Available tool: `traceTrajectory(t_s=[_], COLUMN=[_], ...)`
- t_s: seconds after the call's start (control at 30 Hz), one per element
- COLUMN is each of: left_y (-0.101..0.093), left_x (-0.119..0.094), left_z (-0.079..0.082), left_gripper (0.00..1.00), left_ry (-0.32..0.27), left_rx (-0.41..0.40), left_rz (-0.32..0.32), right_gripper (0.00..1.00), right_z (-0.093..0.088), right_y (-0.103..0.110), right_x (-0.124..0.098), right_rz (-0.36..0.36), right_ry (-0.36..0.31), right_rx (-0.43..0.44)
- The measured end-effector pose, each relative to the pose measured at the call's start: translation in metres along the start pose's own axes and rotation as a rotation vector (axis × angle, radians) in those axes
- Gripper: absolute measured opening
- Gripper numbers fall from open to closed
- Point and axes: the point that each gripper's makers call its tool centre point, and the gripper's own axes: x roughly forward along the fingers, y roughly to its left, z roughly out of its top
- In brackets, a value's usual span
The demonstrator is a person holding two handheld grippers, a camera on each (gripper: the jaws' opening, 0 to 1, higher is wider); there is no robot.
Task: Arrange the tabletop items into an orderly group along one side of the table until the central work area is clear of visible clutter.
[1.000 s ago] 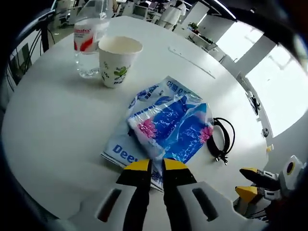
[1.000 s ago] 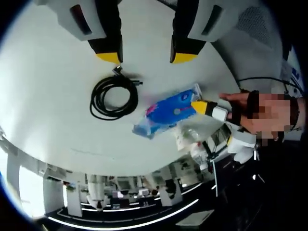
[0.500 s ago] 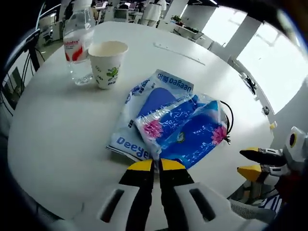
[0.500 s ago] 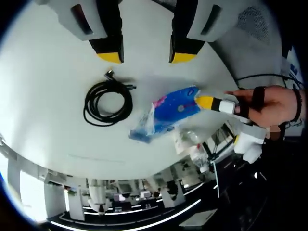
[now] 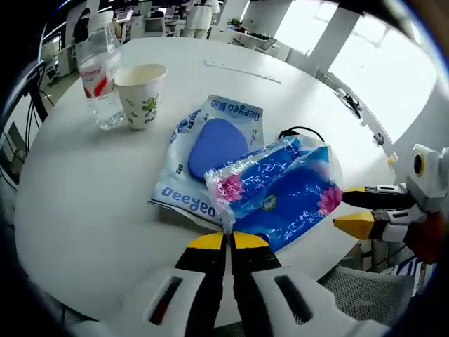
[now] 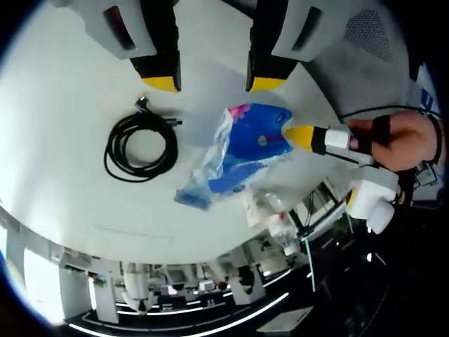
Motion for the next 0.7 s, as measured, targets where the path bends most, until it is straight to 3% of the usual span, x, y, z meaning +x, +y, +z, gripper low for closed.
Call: traceTrajectory(t_s=[0.1, 0.23, 0.7], left_y=[-0.001, -0.004, -0.013], left_x=[0.001, 0.000, -0.003], left_z=[-0.003, -0.004, -0.014], left_gripper=[0.00, 0.00, 0.00], left_ry=[0.003, 0.001, 0.009], left_rx=[0.011, 0.013, 0.076], left_rz=[-0.006, -0.009, -0.014], right_gripper=[0.36, 0.35, 0.34], right_z=[-0.003, -0.009, -0.006], right_y=[0.001, 0.001, 0.004], right_x=[0.002, 0.004, 0.003], right_rz=[0.003, 0.012, 0.024], right_ry=[0.008, 0.006, -0.019], right_rx=[0.006, 0.077, 0.108])
